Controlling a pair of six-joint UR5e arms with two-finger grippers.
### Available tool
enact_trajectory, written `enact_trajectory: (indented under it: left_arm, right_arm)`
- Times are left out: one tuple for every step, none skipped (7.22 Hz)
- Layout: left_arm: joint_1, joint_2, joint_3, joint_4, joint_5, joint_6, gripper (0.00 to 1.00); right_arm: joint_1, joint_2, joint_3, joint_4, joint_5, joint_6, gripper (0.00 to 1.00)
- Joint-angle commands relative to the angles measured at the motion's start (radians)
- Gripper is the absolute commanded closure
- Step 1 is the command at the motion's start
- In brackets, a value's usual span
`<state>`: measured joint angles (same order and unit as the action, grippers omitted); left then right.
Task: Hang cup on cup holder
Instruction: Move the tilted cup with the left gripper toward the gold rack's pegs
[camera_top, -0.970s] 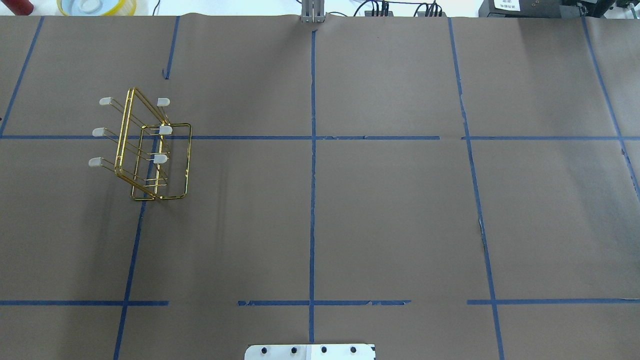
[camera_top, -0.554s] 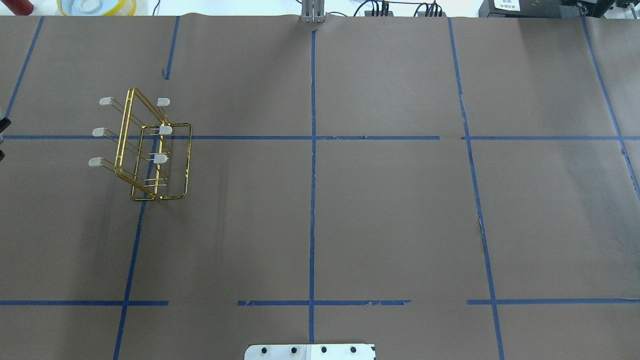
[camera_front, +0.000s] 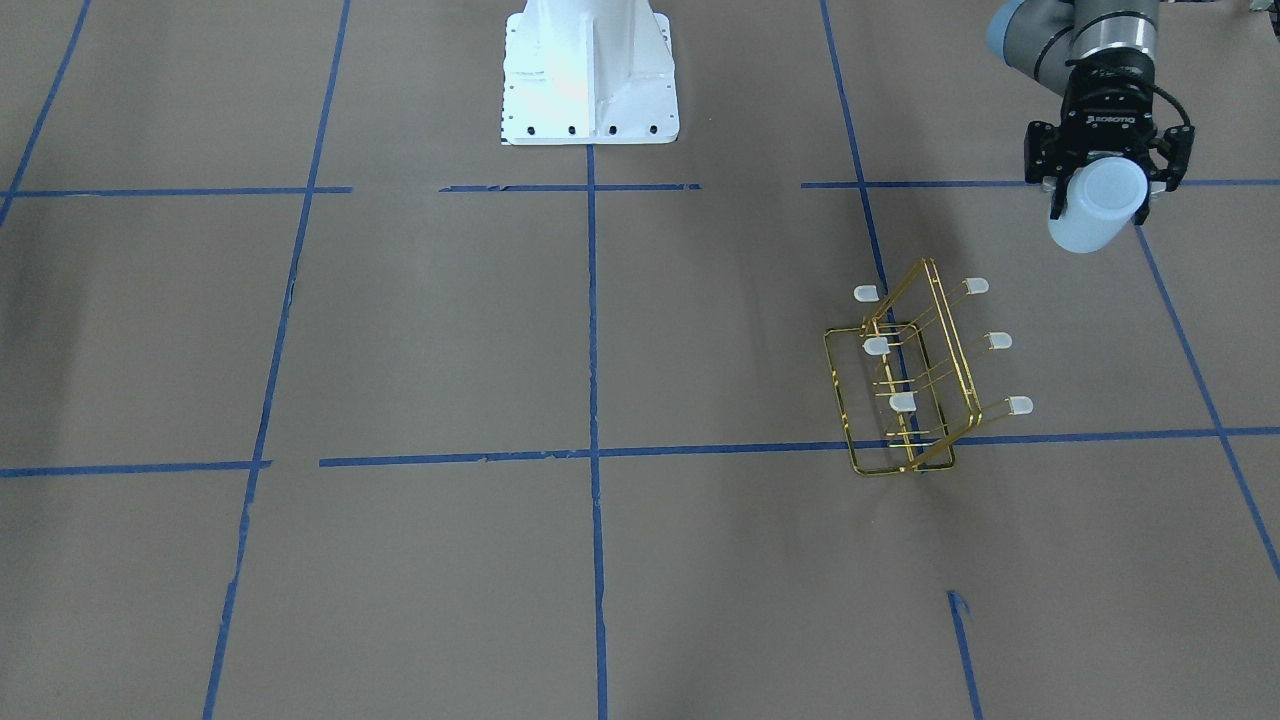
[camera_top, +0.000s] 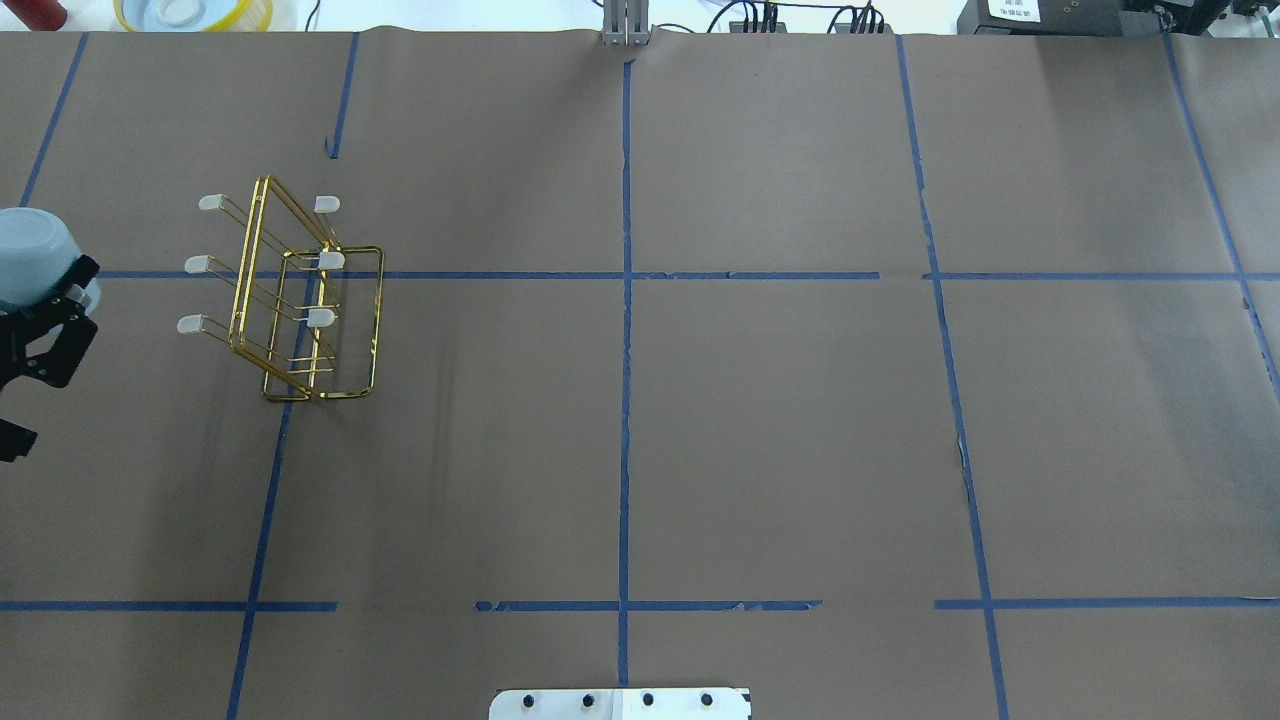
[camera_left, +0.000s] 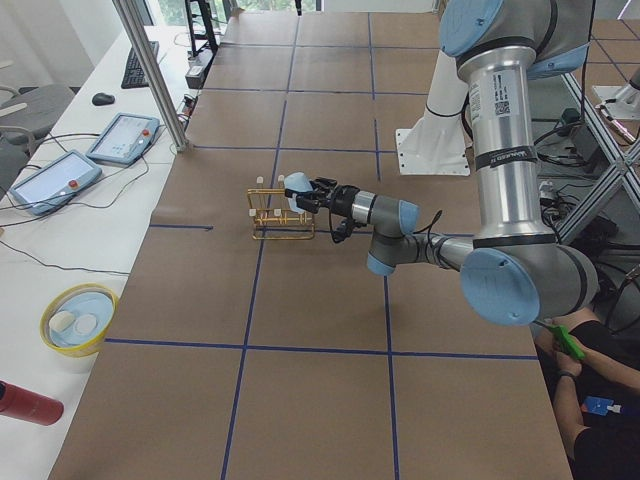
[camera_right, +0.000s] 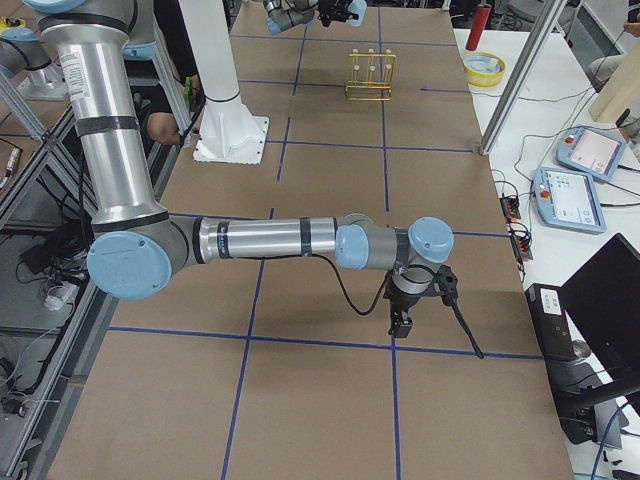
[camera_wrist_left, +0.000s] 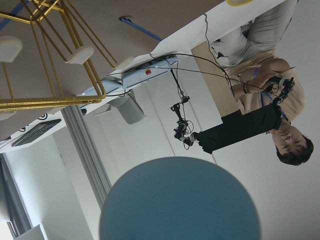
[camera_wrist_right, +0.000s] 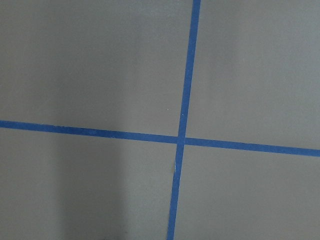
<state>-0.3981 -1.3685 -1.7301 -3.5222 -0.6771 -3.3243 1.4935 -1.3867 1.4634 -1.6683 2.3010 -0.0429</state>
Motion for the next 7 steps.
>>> enact_trajectory:
  left_arm:
    - [0.09, -0.055, 0.038, 0.003, 0.152, -0.056, 1.0]
    - [0.1, -0.055, 0.04, 0.005, 0.195, -0.098, 1.0]
    - [0.102, -0.063, 0.04, 0.003, 0.227, -0.118, 1.0]
    - [0.102, -0.095, 0.047, 0.006, 0.257, -0.123, 1.0]
    - [0.102, -0.148, 0.099, 0.002, 0.277, -0.124, 1.0]
    - [0.102, -0.171, 0.125, 0.002, 0.278, -0.123, 1.0]
    - [0.102, -0.179, 0.127, -0.003, 0.281, -0.124, 1.0]
  right_arm:
    - [0.001, 0.0, 0.0, -0.001, 0.0, 0.0, 0.0]
    - [-0.001, 0.0, 0.0, -0.001, 0.0, 0.0, 0.0]
    - [0.001, 0.0, 0.0, -0.001, 0.0, 0.0, 0.0]
    - [-0.001, 0.0, 0.0, -0.001, 0.0, 0.0, 0.0]
    - [-0.001, 0.0, 0.0, 0.001, 0.0, 0.0, 0.0]
    - [0.001, 0.0, 0.0, 0.001, 0.0, 0.0, 0.0]
    - [0.001, 0.0, 0.0, 0.001, 0.0, 0.0, 0.0]
